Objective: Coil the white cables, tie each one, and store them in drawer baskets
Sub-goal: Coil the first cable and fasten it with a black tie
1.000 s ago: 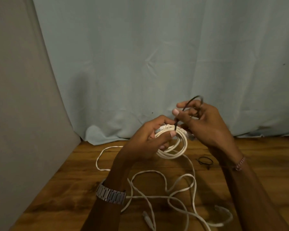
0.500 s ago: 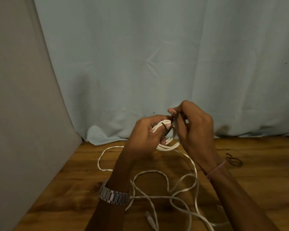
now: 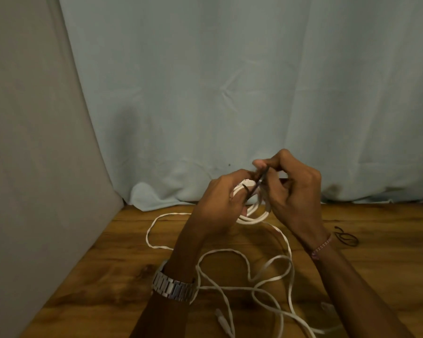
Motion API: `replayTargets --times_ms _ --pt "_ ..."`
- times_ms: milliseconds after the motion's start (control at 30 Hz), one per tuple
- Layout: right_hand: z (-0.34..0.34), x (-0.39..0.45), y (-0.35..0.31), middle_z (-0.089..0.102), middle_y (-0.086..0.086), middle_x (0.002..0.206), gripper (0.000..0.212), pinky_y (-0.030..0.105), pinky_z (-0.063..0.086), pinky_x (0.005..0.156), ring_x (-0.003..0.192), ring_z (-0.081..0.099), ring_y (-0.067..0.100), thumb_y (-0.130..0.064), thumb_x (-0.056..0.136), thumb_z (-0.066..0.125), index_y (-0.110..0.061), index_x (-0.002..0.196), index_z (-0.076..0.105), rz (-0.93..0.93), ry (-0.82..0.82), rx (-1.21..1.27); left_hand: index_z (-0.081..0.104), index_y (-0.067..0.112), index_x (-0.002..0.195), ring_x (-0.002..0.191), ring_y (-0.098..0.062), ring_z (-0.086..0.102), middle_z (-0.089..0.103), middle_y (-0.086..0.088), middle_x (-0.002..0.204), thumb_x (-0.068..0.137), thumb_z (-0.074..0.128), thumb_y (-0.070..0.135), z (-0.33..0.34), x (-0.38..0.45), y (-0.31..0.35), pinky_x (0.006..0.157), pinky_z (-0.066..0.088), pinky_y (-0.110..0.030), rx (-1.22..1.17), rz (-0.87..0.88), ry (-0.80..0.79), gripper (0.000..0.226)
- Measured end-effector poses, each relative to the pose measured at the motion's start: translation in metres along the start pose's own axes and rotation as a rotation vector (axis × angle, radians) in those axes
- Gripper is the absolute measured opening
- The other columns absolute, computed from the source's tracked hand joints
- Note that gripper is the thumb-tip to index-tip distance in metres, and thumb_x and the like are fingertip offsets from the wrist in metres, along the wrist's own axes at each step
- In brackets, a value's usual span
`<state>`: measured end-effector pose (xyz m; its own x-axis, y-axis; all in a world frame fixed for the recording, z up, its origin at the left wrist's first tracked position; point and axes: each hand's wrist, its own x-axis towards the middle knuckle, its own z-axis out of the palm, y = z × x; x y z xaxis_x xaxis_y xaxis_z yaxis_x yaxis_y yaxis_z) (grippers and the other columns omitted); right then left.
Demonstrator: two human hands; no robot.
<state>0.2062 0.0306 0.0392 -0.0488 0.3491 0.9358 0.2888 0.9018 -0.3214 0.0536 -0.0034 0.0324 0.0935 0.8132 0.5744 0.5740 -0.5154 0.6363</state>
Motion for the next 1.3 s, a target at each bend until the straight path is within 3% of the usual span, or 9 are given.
replayTargets --times_ms 133,200,267,367,500,700,833,1033,1300 --pt "-0.005 0.005 0.003 0.070 -0.014 0.077 0.019 0.024 0.056 0.055 0.068 0.071 0.003 -0.008 0.097 0.065 -0.002 0.080 0.061 0.109 0.034 0.047 0.065 0.013 0.108 0.050 -0.005 0.058 0.058 0.010 0.059 0.101 0.058 0.024 0.002 -0.001 0.008 0.057 0.045 -0.023 -0.015 -0.020 -0.096 0.014" --pt "-0.007 0.006 0.007 0.065 -0.021 0.072 0.022 0.009 0.044 0.051 0.061 0.067 -0.002 -0.011 0.097 0.066 -0.005 0.077 0.059 0.090 0.000 -0.021 0.065 0.015 0.108 0.054 -0.005 0.057 0.059 0.014 0.060 0.101 0.058 0.028 0.003 -0.003 0.011 0.060 0.046 -0.027 -0.045 -0.021 -0.130 0.017" --pt "-0.009 0.006 0.009 0.062 -0.022 0.069 0.025 0.004 0.035 0.049 0.054 0.060 -0.005 -0.012 0.097 0.068 -0.006 0.075 0.058 0.105 -0.031 -0.061 0.065 0.017 0.103 0.058 -0.004 0.057 0.060 0.015 0.062 0.099 0.058 0.034 0.002 -0.004 0.012 0.062 0.047 -0.032 -0.035 -0.017 -0.152 0.019" --pt "-0.010 0.008 0.015 0.067 -0.008 0.069 0.026 0.006 0.036 0.046 0.053 0.061 0.000 -0.016 0.095 0.070 -0.013 0.073 0.055 0.159 -0.078 -0.059 0.063 0.013 0.097 0.058 -0.006 0.058 0.060 0.011 0.062 0.099 0.057 0.035 0.002 -0.006 0.016 0.065 0.049 -0.037 -0.020 -0.033 -0.193 0.023" --pt "-0.012 0.009 0.020 0.071 0.005 0.073 0.029 0.025 0.053 0.050 0.059 0.068 0.013 -0.019 0.095 0.070 -0.018 0.071 0.054 0.200 -0.089 -0.074 0.062 0.009 0.094 0.060 -0.007 0.061 0.065 0.006 0.068 0.102 0.053 0.032 0.006 -0.006 0.021 0.065 0.054 -0.036 -0.005 -0.040 -0.208 0.025" --pt "-0.011 0.009 0.017 0.068 -0.004 0.066 0.026 0.014 0.047 0.049 0.055 0.066 0.008 -0.019 0.096 0.070 -0.013 0.073 0.058 0.244 -0.077 -0.078 0.058 0.018 0.094 0.064 -0.004 0.063 0.066 0.006 0.074 0.106 0.048 0.031 0.008 -0.008 0.025 0.068 0.053 -0.025 -0.011 -0.076 -0.216 0.020" --pt "-0.012 0.011 0.013 0.069 -0.012 0.067 0.027 0.009 0.044 0.052 0.056 0.067 0.002 -0.017 0.096 0.068 -0.013 0.072 0.057 0.280 -0.007 0.021 0.050 0.027 0.093 0.061 -0.003 0.060 0.063 0.007 0.070 0.106 0.045 0.030 0.013 -0.006 0.020 0.060 0.045 -0.019 0.051 -0.005 -0.098 0.014" --pt "-0.004 0.004 0.007 0.063 -0.018 0.066 0.024 0.003 0.037 0.053 0.061 0.062 -0.010 -0.007 0.098 0.064 -0.002 0.076 0.057 0.226 -0.043 -0.033 0.058 0.017 0.104 0.060 -0.004 0.060 0.063 0.008 0.066 0.106 0.046 0.030 0.016 -0.002 0.003 0.063 0.049 -0.028 0.058 -0.009 -0.048 0.017" --pt "0.001 0.000 0.001 0.067 0.002 0.067 0.021 0.028 0.051 0.055 0.062 0.066 0.011 -0.009 0.098 0.065 -0.009 0.079 0.056 0.114 -0.057 -0.114 0.064 0.017 0.094 0.059 -0.006 0.059 0.062 0.008 0.062 0.105 0.049 0.029 0.015 0.002 -0.006 0.064 0.047 -0.026 0.019 -0.087 -0.035 0.022"
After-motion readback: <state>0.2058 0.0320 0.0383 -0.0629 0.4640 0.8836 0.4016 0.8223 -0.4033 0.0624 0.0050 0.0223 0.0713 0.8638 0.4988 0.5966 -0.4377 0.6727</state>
